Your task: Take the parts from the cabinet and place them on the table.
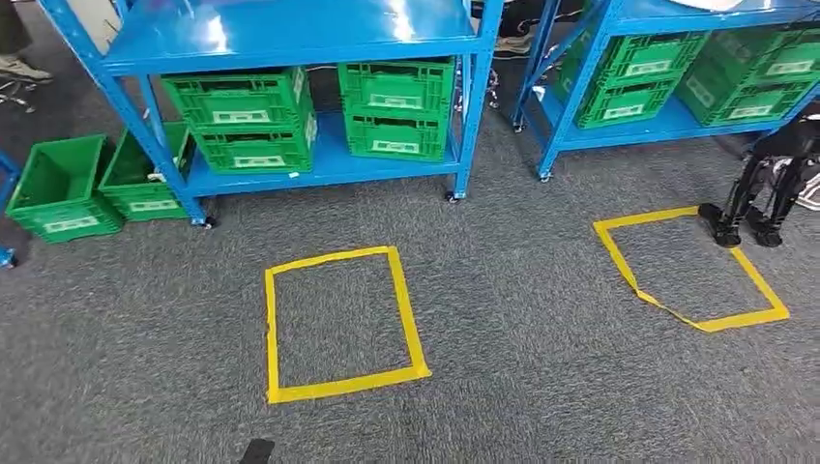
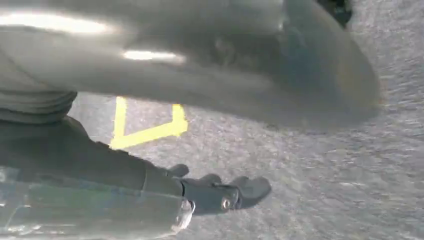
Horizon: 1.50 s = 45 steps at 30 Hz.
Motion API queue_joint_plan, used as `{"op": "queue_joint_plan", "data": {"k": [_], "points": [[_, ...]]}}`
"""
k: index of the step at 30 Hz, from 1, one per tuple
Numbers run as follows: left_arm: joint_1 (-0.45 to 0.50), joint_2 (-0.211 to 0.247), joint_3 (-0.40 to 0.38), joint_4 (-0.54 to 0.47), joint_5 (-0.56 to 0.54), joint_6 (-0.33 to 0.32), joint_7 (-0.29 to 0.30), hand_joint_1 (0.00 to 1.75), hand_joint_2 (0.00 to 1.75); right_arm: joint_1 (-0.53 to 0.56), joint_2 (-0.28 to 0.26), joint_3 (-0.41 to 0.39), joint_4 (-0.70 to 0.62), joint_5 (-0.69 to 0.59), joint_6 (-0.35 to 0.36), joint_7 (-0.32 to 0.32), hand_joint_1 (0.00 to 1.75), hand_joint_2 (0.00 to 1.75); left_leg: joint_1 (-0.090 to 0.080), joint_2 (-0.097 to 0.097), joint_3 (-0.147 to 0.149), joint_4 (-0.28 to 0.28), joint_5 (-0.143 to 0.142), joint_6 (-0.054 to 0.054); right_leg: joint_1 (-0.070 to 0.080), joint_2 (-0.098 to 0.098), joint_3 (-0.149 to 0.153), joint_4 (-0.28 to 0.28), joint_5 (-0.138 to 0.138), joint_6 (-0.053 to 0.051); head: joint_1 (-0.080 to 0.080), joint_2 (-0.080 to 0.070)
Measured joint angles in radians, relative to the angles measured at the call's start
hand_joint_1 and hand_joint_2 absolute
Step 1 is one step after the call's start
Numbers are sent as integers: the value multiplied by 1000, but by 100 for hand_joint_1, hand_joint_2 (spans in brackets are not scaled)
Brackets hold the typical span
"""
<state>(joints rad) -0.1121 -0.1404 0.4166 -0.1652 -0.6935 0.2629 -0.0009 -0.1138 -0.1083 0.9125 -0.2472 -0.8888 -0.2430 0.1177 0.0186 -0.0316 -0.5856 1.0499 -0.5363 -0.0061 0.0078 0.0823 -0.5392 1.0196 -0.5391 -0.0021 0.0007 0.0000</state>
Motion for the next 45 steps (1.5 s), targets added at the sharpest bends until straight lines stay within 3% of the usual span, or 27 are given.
{"op": "queue_joint_plan", "data": {"k": [2,3,4,5,7,8,9,10,12,13,16,18,19,20,21,22,23,24,31,45], "points": [[4,8,-5,0,-2,-23,18,0,0,4,1,0,0,-3,2,26,0,0,4,2,4,-4,0,8,0,4,3,-6,-2,8,0,0],[5,11,-5,0,-1,-24,18,0,0,7,2,0,0,-4,4,28,0,0,8,9,10,-10,1,12,1,-15,2,1,-13,14,0,0],[5,18,-6,0,1,-23,18,0,0,5,7,1,-1,-4,11,29,0,0,9,14,15,-13,-1,16,2,-46,-12,33,-30,23,11,0],[4,23,-6,0,7,-19,17,0,0,0,9,0,-1,-4,15,28,0,0,8,21,18,-13,-4,21,-3,-63,-45,95,-59,30,19,0],[6,39,-6,0,21,-7,9,0,0,-6,17,1,0,-2,31,13,0,0,7,40,24,-13,-12,24,-11,-75,-137,253,-115,40,21,0],[6,46,-6,0,25,-2,1,0,0,-5,21,2,0,-1,40,0,0,0,7,46,28,-13,-16,23,-14,-77,-164,292,-116,42,21,0],[5,49,-6,0,31,2,-10,0,0,-1,24,3,0,3,47,-12,0,0,8,48,35,-13,-21,21,-17,-78,-167,284,-89,42,22,0],[4,51,-6,0,39,8,-21,0,0,2,27,5,0,11,54,-25,0,0,8,49,42,-13,-26,18,-18,-78,-152,240,-44,40,22,0],[1,52,-6,0,53,20,-36,0,0,2,31,14,0,23,55,-47,0,0,9,49,60,-13,-36,11,-16,-78,-86,78,59,30,23,0],[-1,52,-6,0,60,25,-43,0,0,2,32,16,0,29,54,-56,0,0,9,49,60,-17,-41,7,-15,-76,-63,41,49,25,24,0],[-3,53,-6,-1,74,37,-64,0,0,-2,34,21,0,30,51,-70,0,0,10,47,60,-21,-42,-10,-5,-79,-55,17,34,11,24,0],[-4,53,-6,-1,77,38,-72,0,0,0,32,22,1,28,51,-74,0,0,10,45,69,-29,-48,-24,-12,-79,-41,-7,40,-2,25,0],[-4,55,-6,-1,79,39,-74,0,0,0,32,23,1,27,51,-75,0,0,8,38,69,-16,-54,-25,-7,-83,-31,-16,43,1,21,0],[-4,55,-6,-1,82,40,-75,0,0,-2,30,23,1,27,51,-76,0,0,5,38,71,-30,-6,-1,-8,-81,-27,-17,41,12,18,0],[-4,55,-6,-1,83,40,-75,0,0,-4,29,23,2,25,48,-77,0,0,5,37,78,-31,-34,26,-6,-80,-26,-17,40,12,16,0],[-5,55,-6,0,84,40,-76,0,0,-6,28,23,2,19,47,-77,0,0,3,38,87,-48,-40,38,-4,-80,-27,-13,36,7,15,0],[-5,55,-6,-1,85,39,-77,0,0,-6,28,23,2,17,43,-77,0,0,4,38,90,-49,-39,26,-3,-80,-27,-12,35,7,13,0],[-4,54,-6,0,85,38,-81,0,0,-5,28,23,2,11,40,-77,0,175,5,37,91,-51,-39,19,-4,-81,-27,-11,32,5,13,0],[-4,43,-6,0,85,35,-84,0,0,-6,25,23,2,-7,34,-72,0,175,6,32,92,-58,-37,-10,-4,-83,-27,-7,30,3,11,0],[-2,36,-11,0,87,35,-64,0,0,-6,25,24,2,-8,32,-48,0,175,-1,33,91,-58,-37,-11,-10,-83,-23,-15,33,8,11,0]]}}
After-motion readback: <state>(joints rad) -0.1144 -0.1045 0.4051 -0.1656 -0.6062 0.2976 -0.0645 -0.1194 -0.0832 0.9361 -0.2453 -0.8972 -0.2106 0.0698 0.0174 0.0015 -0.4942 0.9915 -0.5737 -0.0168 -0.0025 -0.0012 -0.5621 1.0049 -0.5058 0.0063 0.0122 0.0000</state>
